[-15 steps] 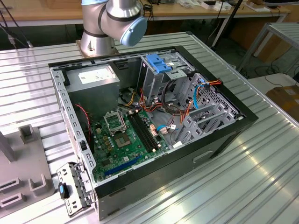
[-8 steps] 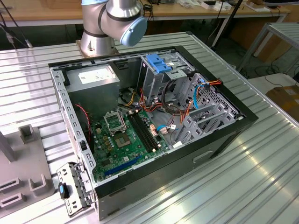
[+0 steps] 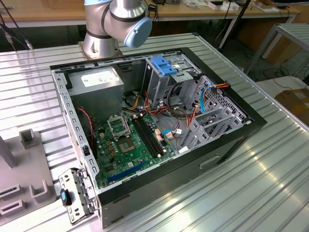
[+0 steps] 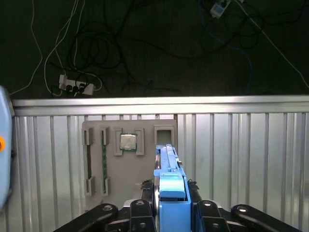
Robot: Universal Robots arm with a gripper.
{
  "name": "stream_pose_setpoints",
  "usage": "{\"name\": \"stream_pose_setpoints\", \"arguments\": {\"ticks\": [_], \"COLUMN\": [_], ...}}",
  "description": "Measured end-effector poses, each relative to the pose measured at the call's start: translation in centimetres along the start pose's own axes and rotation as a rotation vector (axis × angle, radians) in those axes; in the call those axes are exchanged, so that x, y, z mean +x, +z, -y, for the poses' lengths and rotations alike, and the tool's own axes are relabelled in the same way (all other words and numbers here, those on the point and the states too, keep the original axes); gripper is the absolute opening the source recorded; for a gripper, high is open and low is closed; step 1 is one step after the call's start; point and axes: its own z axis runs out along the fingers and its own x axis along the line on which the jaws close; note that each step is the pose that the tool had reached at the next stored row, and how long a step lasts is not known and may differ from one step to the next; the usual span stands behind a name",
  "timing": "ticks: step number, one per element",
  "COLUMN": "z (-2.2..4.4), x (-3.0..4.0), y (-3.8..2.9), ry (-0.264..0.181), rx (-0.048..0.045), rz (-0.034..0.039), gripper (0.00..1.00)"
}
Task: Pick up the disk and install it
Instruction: 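Pick up the disk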
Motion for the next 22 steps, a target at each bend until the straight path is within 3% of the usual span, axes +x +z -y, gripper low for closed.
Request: {"name": "stream_pose_setpoints", "arguments": {"ticks": [4, 6, 8, 14, 18, 22], "z": [0.04, 0.07, 0.11, 0.18, 0.23, 0.27], "x": [0.03, 0.07, 0.11, 0.16, 0.22, 0.25], "y": [-0.86, -1.52, -2.62, -3.95, -5.36, -6.14], "ry": [0.000, 0.000, 0.000, 0.000, 0.000, 0.000], "rx": [-0.0002, -0.0003, -0.0004, -0.0009, -0.0013, -0.0017], "rz": [-0.0001, -0.0007, -0.0011, -0.0016, -0.0016, -0.0016], "gripper": [0.37, 0.37, 0.37, 0.37, 0.37, 0.37]}}
